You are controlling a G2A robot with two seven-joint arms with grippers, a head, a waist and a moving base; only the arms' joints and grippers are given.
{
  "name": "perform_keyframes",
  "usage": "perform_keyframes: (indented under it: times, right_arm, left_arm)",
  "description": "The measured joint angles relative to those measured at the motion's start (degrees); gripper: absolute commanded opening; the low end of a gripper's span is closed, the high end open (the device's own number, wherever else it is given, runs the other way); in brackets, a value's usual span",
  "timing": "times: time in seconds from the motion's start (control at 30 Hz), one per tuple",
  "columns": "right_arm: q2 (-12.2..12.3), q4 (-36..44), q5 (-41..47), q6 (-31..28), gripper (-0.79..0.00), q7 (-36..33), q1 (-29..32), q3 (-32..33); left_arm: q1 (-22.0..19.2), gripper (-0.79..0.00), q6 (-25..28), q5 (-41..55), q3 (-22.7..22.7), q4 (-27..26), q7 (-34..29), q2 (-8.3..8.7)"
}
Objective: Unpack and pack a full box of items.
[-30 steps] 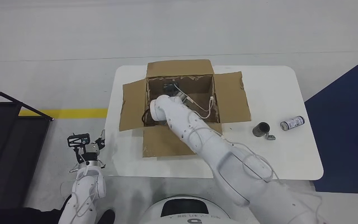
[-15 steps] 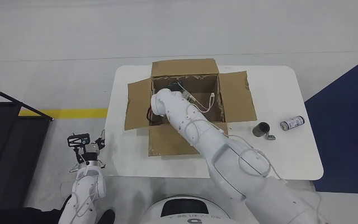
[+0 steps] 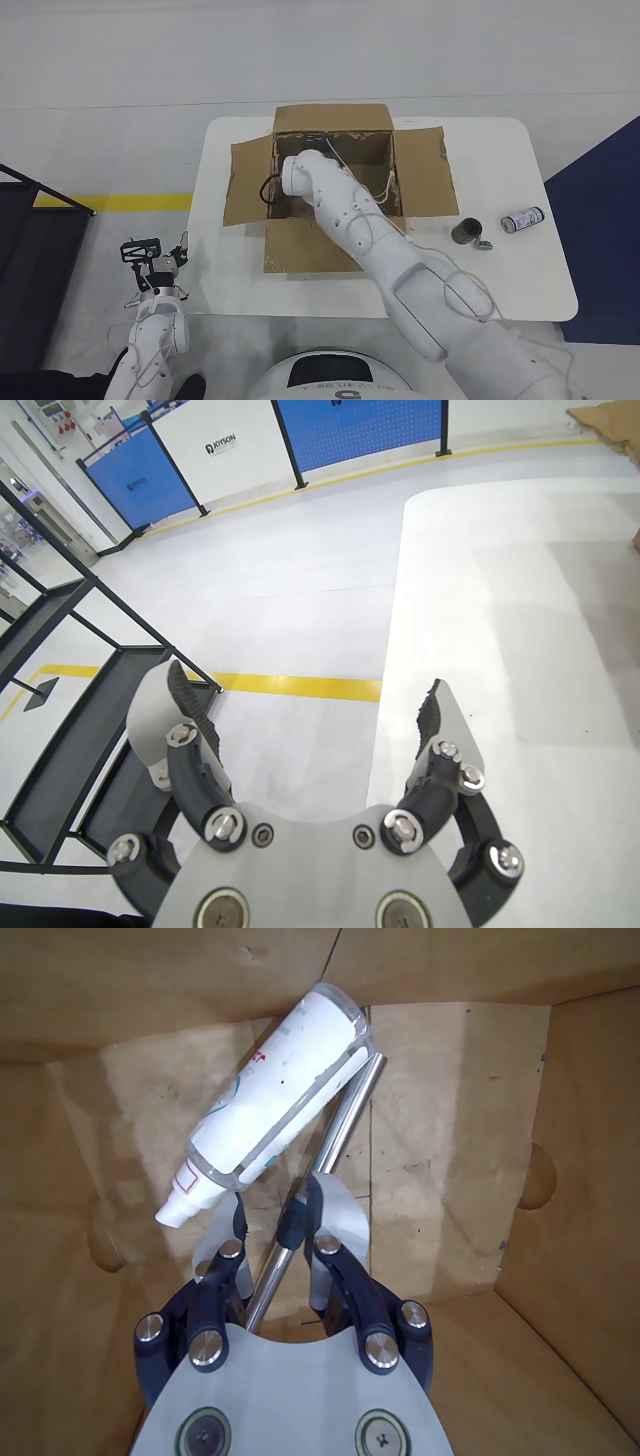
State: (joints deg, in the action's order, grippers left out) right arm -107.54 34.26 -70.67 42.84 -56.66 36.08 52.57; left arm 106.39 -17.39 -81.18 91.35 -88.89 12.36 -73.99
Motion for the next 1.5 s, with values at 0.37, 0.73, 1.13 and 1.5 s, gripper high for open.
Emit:
perform_keyframes:
  times: [0.37,0.73,1.13,1.5]
  right_arm:
    - [0.01,-0.53,0.06,-0.05,0.000,-0.08,-0.04,0.02]
    - [0.88,0.67,1.00,-0.69,0.000,2.71,1.71,2.19]
    - [4.19,17.50,-6.71,0.00,-0.197,-2.71,10.32,5.51]
    - [5.13,21.88,-15.32,-5.32,-0.409,-10.08,13.96,10.35]
  left_arm:
    - [0.00,0.000,0.00,0.00,0.00,0.00,0.00,0.00]
    - [0.00,0.000,0.00,0.00,0.00,0.00,0.00,0.00]
    - [0.00,0.000,0.00,0.00,0.00,0.00,0.00,0.00]
    - [0.00,0.000,0.00,0.00,0.00,0.00,0.00,0.00]
